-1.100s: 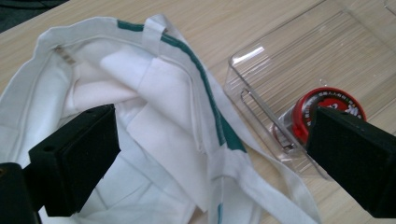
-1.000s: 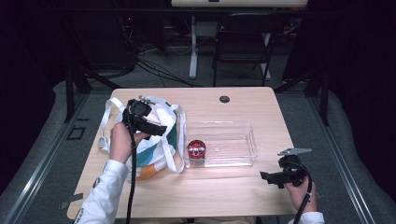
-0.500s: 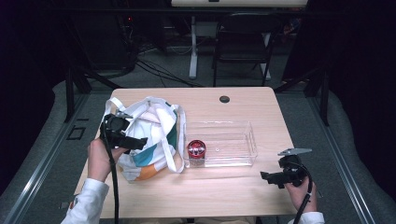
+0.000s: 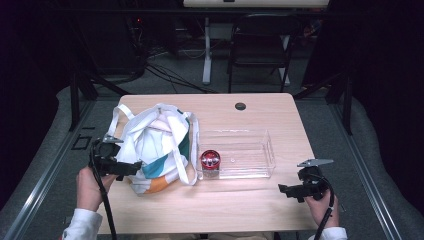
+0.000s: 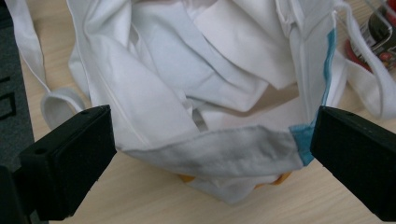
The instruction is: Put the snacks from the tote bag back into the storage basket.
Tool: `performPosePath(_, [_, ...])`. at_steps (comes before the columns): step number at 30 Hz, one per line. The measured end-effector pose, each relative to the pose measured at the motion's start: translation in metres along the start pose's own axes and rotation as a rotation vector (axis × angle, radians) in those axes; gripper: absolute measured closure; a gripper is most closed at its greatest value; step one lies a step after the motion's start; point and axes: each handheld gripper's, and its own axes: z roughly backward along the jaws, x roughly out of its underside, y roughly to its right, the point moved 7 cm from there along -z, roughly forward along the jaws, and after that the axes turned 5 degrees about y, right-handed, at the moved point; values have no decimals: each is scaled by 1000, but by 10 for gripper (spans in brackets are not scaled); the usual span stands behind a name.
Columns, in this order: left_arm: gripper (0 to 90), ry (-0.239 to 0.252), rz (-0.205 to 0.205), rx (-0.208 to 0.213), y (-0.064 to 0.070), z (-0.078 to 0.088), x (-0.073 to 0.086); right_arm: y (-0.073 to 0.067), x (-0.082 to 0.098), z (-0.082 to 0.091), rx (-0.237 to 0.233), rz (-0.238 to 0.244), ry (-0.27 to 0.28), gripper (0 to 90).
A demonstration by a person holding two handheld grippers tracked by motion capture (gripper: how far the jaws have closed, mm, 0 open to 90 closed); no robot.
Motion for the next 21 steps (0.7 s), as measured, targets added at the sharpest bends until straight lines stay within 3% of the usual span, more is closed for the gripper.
performPosePath(10, [1,-32,-20,8,1,-5,29,0,0,0,-7,-2,9,78])
performPosePath(16, [1,-71,-12,35,0,-17,49,-2,1,-2,-25,-2,6,78])
performPosePath(17, [1,-90,5,54,-1,-22,53,-2,1,-2,-28,-2,4,79])
performPosePath(21, [1,-111,13,38,-5,-28,56,-4,1,-4,-36,0,8,79])
